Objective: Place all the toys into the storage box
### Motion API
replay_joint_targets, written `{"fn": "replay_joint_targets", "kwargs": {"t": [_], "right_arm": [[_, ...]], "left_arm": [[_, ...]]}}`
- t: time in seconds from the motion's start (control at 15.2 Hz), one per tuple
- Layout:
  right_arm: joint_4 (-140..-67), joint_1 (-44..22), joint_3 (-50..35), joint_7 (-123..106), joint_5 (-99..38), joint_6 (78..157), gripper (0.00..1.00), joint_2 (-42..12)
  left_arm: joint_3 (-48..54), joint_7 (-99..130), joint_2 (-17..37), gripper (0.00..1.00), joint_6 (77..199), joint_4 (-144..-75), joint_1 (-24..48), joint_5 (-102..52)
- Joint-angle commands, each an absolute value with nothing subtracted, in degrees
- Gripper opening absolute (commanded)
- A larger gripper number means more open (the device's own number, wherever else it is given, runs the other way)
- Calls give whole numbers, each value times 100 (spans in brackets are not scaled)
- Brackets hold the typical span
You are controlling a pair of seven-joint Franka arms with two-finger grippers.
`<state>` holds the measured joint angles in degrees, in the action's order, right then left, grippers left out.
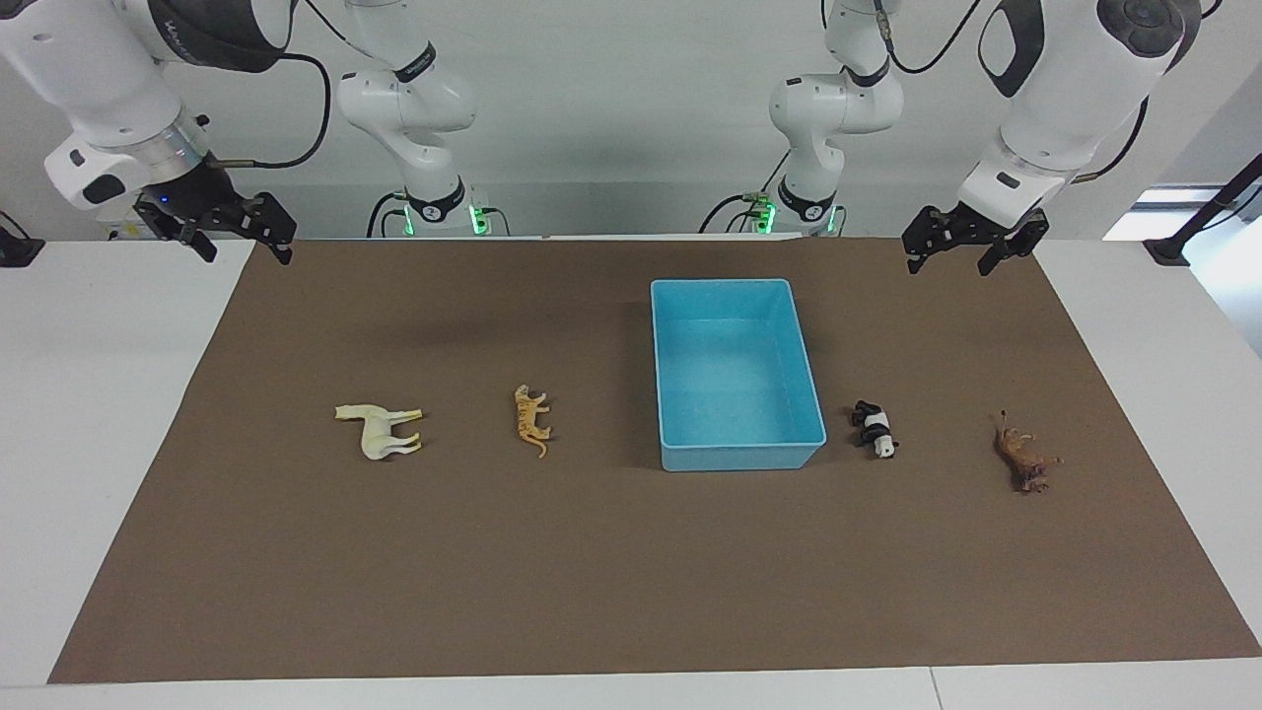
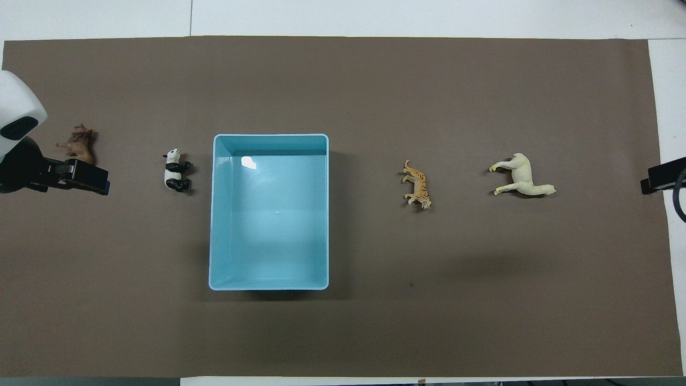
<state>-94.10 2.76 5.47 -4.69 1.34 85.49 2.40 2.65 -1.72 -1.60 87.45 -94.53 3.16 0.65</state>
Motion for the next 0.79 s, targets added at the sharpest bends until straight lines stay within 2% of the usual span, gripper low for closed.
{"fn": "replay_joint_targets", "kwargs": {"t": [0.0, 0.13, 0.26, 0.4, 0.73], "right_arm": [[-9439, 334, 475, -413, 158, 8359, 100, 316], [-9431, 299, 457, -431, 158, 8279, 100, 325], [-9605, 273, 422, -431, 149, 8384, 100, 386], [-9843, 185, 352, -317, 149, 8883, 100, 413], [-10994, 158, 343, -360, 149, 10281, 100, 230]], "left_arm": [[299, -202, -316, 100, 8772, -9615, 220, 79], [290, -211, -456, 100, 8920, -9939, 185, 79], [290, -194, -589, 100, 9585, -10360, 185, 70], [290, -123, -598, 100, 10315, -10747, 167, 70], [290, 202, 385, 100, 11511, -10793, 158, 35]]}}
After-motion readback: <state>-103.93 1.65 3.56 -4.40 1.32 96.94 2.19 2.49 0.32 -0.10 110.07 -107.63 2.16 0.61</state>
